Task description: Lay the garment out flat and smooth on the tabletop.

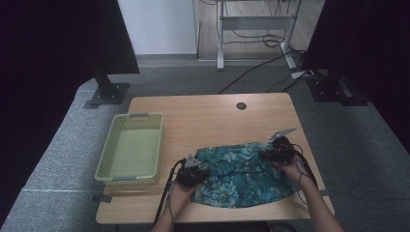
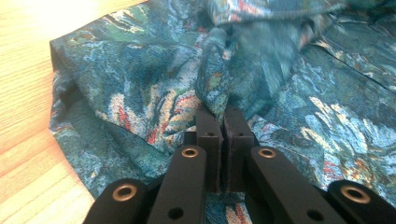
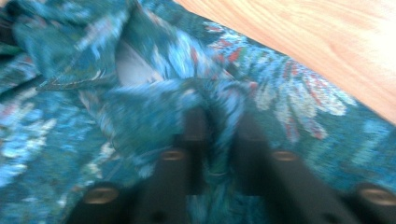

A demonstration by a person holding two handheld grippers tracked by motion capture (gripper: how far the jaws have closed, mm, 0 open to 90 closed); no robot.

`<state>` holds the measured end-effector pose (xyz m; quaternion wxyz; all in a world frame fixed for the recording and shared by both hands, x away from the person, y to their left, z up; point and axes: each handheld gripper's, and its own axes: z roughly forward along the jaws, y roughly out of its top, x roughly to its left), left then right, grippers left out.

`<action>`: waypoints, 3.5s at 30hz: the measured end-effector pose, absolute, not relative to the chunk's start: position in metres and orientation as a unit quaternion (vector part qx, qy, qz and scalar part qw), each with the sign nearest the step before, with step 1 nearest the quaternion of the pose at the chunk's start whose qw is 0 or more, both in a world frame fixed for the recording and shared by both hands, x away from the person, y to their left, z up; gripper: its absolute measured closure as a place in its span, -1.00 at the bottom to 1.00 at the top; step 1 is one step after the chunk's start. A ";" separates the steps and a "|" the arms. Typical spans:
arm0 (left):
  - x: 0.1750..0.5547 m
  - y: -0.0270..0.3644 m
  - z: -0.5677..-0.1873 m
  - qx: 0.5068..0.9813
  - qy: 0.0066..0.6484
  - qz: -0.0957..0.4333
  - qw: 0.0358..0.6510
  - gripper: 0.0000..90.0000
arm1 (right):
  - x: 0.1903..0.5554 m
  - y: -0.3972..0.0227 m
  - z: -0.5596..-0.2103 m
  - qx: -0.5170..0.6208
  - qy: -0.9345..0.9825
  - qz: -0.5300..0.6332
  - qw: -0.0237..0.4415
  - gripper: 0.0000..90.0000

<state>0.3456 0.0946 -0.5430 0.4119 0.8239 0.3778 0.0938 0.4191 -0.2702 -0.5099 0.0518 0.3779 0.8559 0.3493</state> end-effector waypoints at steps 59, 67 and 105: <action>0.411 0.121 -0.449 0.657 0.527 0.197 0.502 -0.07 | 0.430 -0.268 -0.414 0.486 0.753 0.358 0.262 -0.06; 0.396 0.121 -0.456 0.686 0.491 0.177 0.507 -0.34 | 0.450 -0.262 -0.427 0.499 0.768 0.348 0.202 -0.32; 0.306 0.155 -0.533 0.768 0.393 0.181 0.472 -0.72 | 0.454 -0.249 -0.487 0.464 0.829 0.289 0.116 -0.04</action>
